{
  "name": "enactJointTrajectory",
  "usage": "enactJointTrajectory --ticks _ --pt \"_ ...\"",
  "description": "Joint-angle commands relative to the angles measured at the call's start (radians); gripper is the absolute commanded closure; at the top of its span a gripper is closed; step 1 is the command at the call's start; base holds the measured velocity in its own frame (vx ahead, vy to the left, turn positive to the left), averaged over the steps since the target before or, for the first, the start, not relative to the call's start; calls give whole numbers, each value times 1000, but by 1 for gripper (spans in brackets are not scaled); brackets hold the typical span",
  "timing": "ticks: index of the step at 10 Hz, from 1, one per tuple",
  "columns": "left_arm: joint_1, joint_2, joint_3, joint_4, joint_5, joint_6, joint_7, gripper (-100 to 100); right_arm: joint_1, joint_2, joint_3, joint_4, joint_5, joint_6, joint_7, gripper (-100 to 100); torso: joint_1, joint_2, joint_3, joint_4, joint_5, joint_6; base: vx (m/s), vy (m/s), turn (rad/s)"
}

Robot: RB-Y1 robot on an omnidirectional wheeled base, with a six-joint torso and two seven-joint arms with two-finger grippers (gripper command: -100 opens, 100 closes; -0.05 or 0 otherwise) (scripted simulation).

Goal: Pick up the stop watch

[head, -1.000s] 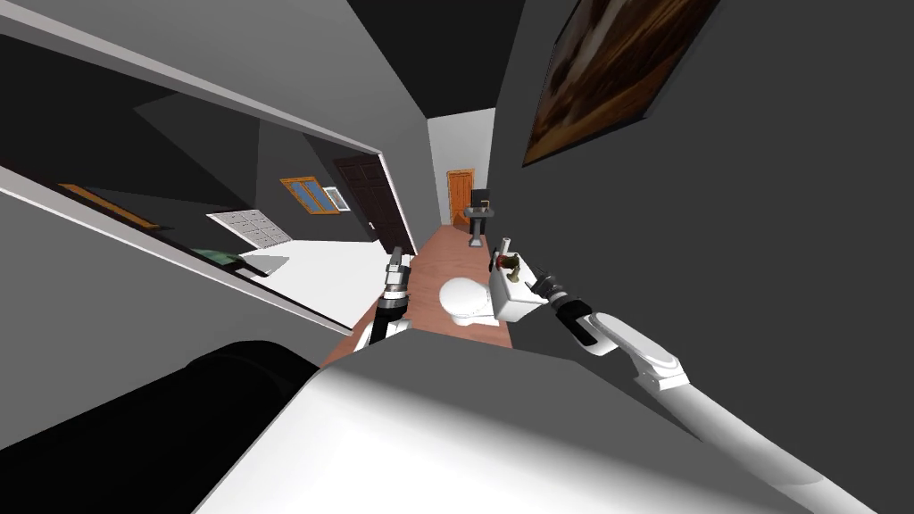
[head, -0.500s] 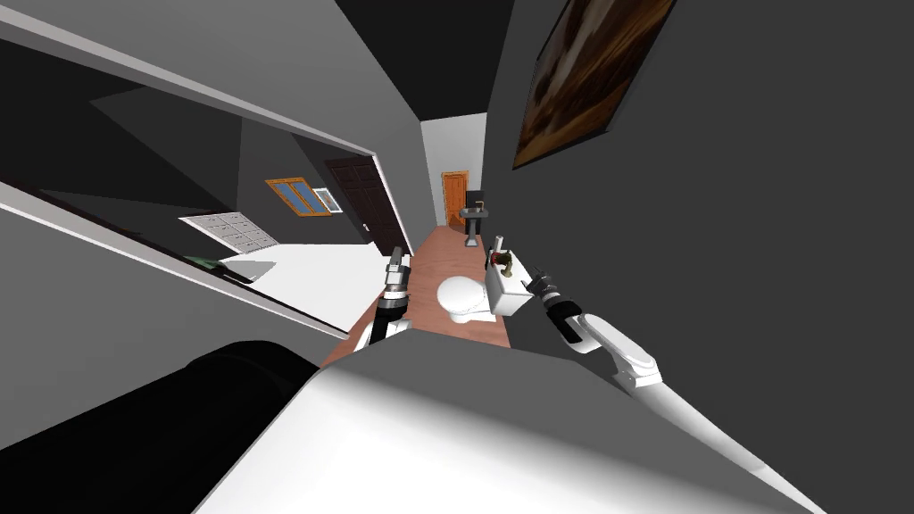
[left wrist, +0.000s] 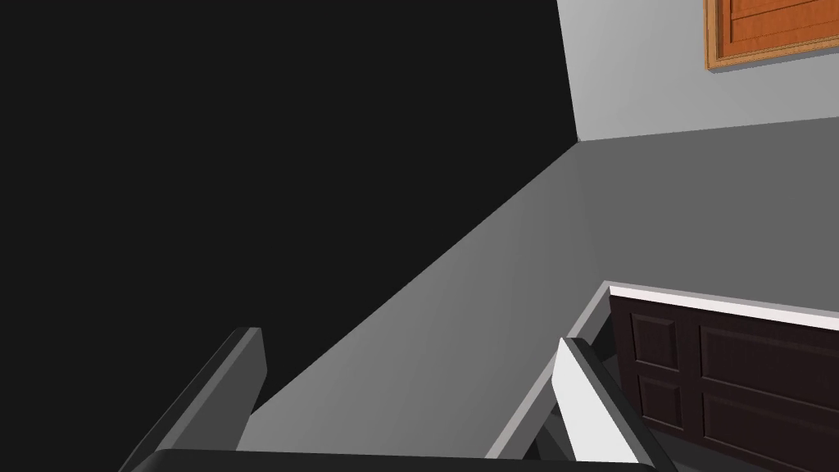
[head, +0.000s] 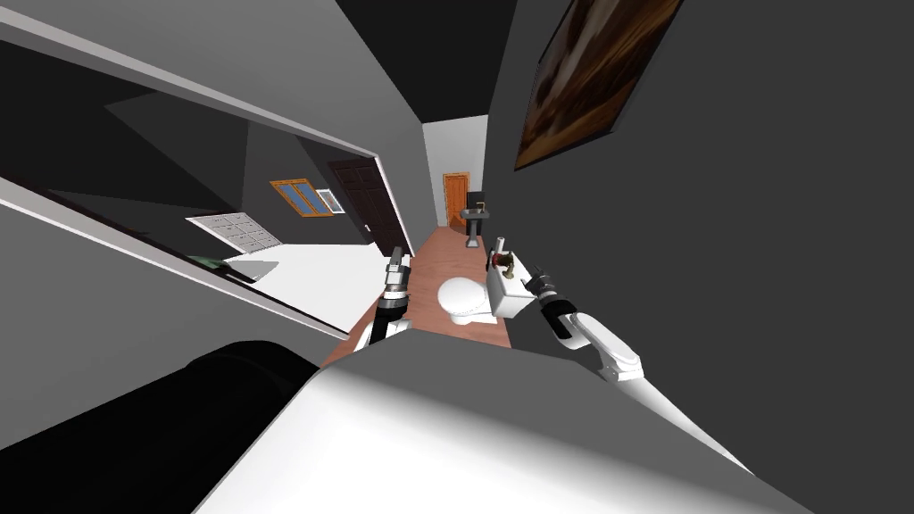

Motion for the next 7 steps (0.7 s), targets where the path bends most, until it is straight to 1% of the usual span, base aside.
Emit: enactJointTrajectory --ticks 1,7 --pt "0 0 0 0 0 0 0 0 -9 33 -8 13 25 12 8 -100 0 0 0 0 0 0 37 12 39" --pt "0 0 0 0 0 0 0 0 -43 156 -38 64 130 61 43 -100 1 -1 -1 0 0 0 46 18 48"
